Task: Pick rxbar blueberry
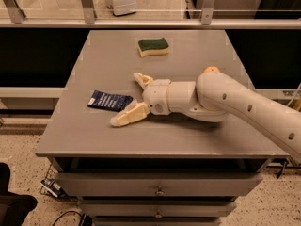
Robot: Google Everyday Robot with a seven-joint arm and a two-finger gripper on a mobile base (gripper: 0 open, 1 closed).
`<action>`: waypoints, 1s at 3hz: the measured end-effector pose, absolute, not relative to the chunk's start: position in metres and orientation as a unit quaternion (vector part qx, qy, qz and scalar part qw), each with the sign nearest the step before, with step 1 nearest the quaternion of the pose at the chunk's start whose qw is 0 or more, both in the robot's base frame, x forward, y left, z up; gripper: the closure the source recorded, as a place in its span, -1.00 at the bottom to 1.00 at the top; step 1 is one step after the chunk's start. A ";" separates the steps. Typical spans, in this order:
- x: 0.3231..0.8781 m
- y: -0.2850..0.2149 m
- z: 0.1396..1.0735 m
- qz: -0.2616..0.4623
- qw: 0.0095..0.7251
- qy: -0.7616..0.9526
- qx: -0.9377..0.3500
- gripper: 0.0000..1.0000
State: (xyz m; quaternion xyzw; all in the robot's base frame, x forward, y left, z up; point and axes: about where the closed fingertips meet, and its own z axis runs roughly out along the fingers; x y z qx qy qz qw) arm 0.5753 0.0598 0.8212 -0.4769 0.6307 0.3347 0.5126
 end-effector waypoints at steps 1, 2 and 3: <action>0.568 0.069 0.824 0.327 0.502 0.634 -0.490 -1.00; 0.560 0.077 0.831 0.312 0.488 0.642 -0.503 -1.00; 0.552 0.086 0.834 0.307 0.465 0.651 -0.515 -0.69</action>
Offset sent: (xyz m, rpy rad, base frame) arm -0.0291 0.0265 0.0242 -0.1904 0.0138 0.0109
